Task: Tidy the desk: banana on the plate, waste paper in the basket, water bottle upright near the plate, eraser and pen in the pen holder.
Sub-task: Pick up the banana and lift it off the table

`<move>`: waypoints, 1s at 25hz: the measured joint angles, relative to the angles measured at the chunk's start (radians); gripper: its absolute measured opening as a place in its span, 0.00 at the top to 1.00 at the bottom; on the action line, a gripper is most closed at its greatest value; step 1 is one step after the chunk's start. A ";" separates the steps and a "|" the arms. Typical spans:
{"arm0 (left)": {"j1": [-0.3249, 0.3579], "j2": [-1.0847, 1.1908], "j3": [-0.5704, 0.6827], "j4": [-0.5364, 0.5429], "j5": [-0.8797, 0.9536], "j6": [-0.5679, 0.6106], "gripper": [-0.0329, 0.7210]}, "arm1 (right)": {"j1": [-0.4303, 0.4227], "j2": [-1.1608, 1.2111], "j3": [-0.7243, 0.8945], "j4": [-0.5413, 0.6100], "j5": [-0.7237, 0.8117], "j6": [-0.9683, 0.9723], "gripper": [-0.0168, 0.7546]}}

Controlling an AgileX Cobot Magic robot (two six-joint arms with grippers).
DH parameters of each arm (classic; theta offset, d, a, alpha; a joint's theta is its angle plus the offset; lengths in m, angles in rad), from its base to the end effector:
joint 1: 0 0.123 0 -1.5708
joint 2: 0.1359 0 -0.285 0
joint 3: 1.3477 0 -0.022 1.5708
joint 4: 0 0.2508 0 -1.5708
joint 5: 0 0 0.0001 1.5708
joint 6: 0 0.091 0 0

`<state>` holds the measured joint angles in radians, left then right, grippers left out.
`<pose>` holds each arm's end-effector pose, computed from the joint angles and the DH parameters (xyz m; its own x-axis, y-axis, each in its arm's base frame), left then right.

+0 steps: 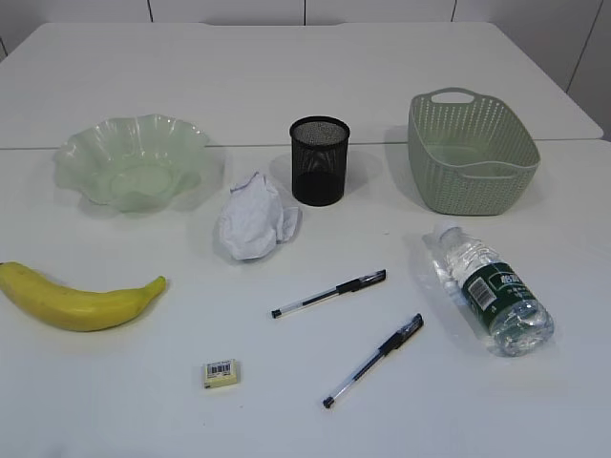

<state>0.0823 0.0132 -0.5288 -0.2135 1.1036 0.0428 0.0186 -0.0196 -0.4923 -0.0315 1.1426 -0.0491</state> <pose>-0.0075 -0.0179 0.2834 -0.4743 -0.0928 -0.8754 0.0597 0.9887 -0.1372 -0.0105 -0.0028 0.2686 -0.5163 -0.0717 -0.8534 -0.0262 0.9973 -0.0680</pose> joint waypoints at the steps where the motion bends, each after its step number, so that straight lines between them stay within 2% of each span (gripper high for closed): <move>1: 0.000 0.002 0.000 0.000 -0.004 0.000 0.23 | 0.000 0.000 0.000 0.000 0.000 0.000 0.56; 12: 0.000 0.189 -0.081 -0.004 -0.073 0.000 0.23 | 0.000 0.159 -0.056 0.004 -0.008 -0.002 0.56; 25: 0.000 0.334 -0.129 -0.004 -0.207 0.000 0.24 | 0.000 0.465 -0.263 0.031 -0.087 -0.015 0.56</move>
<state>0.0823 0.3468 -0.6577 -0.2172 0.8966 0.0428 0.0186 0.4456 -0.7552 0.0000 1.0561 -0.0643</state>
